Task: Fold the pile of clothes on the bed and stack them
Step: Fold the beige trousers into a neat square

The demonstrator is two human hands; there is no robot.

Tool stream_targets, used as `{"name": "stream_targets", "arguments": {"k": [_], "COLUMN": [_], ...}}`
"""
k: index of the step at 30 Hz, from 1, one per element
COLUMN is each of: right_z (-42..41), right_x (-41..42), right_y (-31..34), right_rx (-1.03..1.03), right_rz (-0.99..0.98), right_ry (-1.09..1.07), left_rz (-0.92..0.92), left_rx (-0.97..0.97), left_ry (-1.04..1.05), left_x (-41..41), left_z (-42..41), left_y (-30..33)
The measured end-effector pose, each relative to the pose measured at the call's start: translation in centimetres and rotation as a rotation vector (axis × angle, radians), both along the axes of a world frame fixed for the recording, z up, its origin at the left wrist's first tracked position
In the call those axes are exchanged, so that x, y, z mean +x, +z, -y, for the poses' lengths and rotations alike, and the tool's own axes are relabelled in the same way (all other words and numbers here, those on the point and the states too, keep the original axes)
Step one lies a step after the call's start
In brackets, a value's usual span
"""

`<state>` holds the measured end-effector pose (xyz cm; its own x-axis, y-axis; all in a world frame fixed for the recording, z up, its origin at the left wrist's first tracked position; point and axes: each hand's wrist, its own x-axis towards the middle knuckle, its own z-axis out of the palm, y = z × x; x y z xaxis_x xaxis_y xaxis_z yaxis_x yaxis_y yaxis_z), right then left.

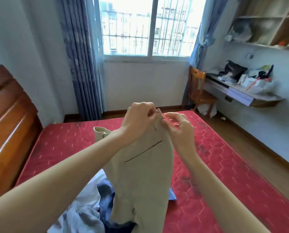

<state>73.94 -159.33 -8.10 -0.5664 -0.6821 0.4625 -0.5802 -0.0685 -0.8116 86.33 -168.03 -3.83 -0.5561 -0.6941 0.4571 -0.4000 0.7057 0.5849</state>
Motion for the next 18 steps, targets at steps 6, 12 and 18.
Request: {"name": "stream_targets", "arguments": {"k": [6,12,18], "right_z": [-5.3,-6.8,-10.4], "right_x": [2.6,0.4,-6.1], "right_y": [2.8,7.5,9.1], "right_rx": [0.054,0.184,0.006], "right_rz": [0.057,-0.054,-0.064], "right_ry": [0.058,-0.179,-0.06], "left_rz": [-0.196,-0.404,-0.456], "left_rx": [0.23,0.53,0.497], "left_ry": [0.149,0.222,0.03], "left_x": [-4.4,-10.0,-10.4], "left_z": [-3.1,-8.3,-12.1], "left_y": [7.0,10.4,12.2]}}
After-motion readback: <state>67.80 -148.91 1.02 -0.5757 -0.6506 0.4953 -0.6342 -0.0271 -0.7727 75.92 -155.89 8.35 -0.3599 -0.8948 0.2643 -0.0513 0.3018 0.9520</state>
